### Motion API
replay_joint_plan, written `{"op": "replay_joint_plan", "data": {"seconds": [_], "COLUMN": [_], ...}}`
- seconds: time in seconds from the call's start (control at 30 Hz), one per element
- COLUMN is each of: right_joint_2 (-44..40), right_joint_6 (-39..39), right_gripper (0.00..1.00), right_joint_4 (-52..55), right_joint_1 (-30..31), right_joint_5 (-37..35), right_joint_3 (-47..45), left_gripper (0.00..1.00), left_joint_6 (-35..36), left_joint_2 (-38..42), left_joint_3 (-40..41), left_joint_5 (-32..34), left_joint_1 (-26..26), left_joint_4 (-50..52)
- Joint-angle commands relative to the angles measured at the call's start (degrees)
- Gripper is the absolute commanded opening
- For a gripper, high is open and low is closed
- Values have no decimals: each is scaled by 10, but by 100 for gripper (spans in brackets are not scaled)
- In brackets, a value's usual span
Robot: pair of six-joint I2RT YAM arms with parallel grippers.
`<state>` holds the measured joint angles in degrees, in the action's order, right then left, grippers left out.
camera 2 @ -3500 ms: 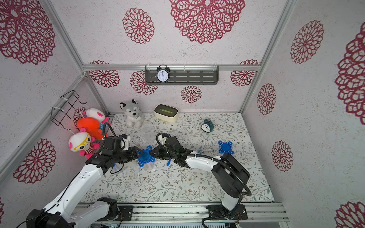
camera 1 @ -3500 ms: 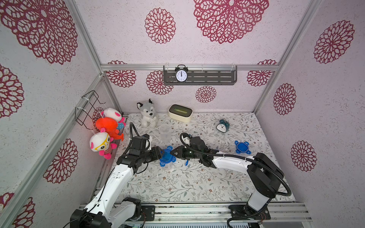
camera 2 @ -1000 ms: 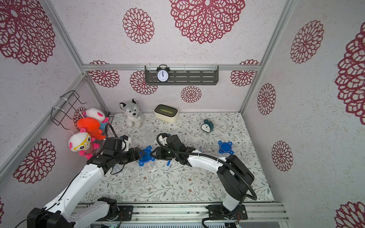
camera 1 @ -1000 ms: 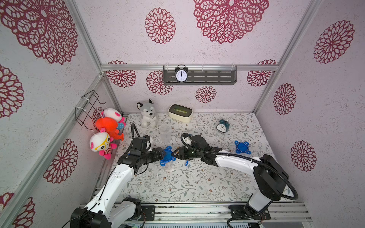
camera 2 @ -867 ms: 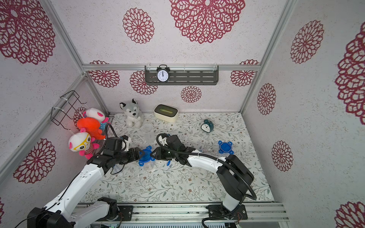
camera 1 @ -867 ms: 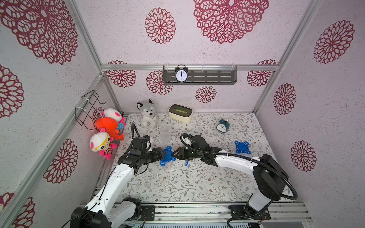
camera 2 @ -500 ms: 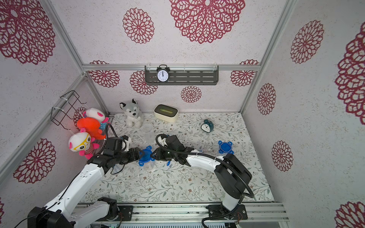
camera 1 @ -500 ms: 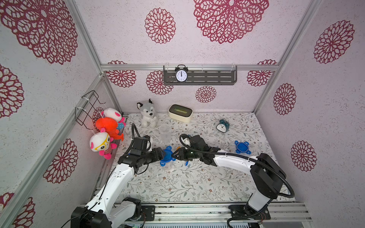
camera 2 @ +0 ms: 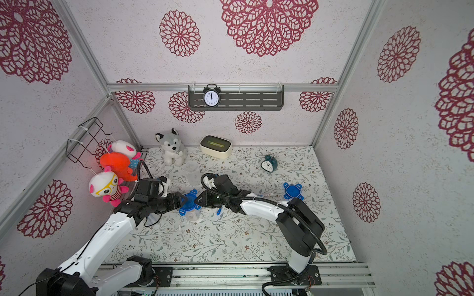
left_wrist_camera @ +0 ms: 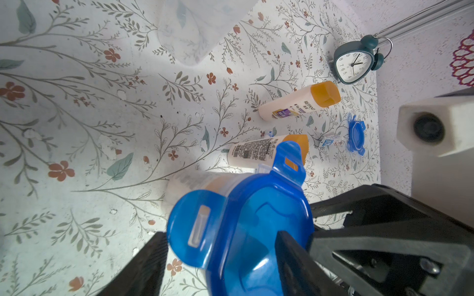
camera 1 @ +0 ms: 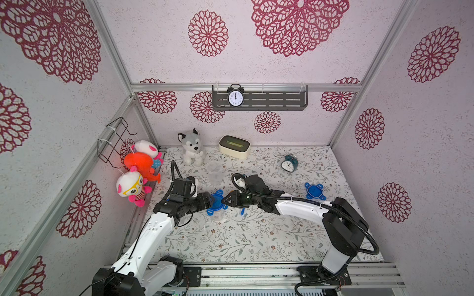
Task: Pack away toiletry kits
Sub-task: Adjust the lid on the container.
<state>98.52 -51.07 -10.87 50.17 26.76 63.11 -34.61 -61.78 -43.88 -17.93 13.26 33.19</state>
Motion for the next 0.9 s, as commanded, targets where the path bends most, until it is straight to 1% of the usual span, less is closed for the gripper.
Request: {"op": "replay_joint_plan", "data": {"seconds": [0.0,0.23,0.4,0.47,0.53,0.57,0.87], "right_joint_2": [-5,-11,-9,-6,-4,-2,11], "right_joint_6": [2,2,3,4,5,6,10], "right_gripper": [30,30,29,28,23,22,21], "right_joint_4": [-14,-17,-21,-23,-25,-24,-20], "right_joint_1": [-2,-6,-7,-7,-7,-7,-9], "right_joint_5": [-7,-11,-7,-5,-1,0,2], "right_joint_3": [10,4,3,4,8,9,22], "left_gripper": [68,64,62,62,62,62,63], "left_joint_6": [-2,4,7,5,2,2,-1], "left_joint_2": [-12,-14,-3,4,10,11,4], "left_joint_3": [10,14,13,14,14,14,11], "left_joint_5": [-5,14,30,34,36,37,31], "left_joint_1": [6,10,11,11,11,11,11], "left_joint_4": [1,24,49,50,50,51,39]}}
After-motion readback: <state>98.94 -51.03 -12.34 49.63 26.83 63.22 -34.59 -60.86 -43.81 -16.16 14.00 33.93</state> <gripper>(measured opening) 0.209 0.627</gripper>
